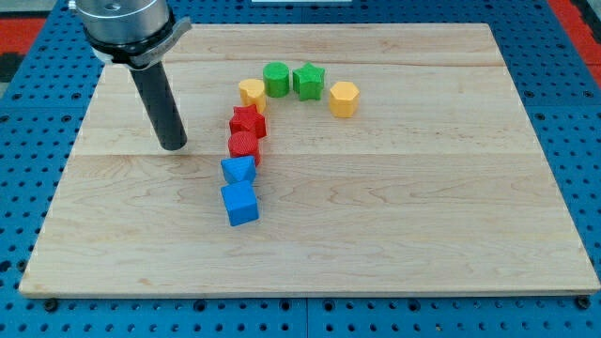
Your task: Move the arm to the top of the yellow heart
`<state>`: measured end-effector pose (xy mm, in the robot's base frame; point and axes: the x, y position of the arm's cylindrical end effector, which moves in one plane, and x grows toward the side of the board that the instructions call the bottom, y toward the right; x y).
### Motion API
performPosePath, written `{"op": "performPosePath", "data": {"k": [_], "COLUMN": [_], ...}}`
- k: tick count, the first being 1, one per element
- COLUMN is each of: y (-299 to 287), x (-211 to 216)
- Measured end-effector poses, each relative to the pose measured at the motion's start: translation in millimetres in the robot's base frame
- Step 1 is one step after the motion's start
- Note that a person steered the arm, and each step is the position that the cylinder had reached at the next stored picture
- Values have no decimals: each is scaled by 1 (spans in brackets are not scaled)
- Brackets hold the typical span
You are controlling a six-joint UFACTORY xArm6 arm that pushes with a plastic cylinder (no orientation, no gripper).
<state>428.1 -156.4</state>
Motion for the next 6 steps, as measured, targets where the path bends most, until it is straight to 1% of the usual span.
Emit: {"op": "performPosePath", "data": {"k": [1,2,3,5,6], "y": [15,16,8,25,21], "x": [3,-10,-51,-53,-77]}}
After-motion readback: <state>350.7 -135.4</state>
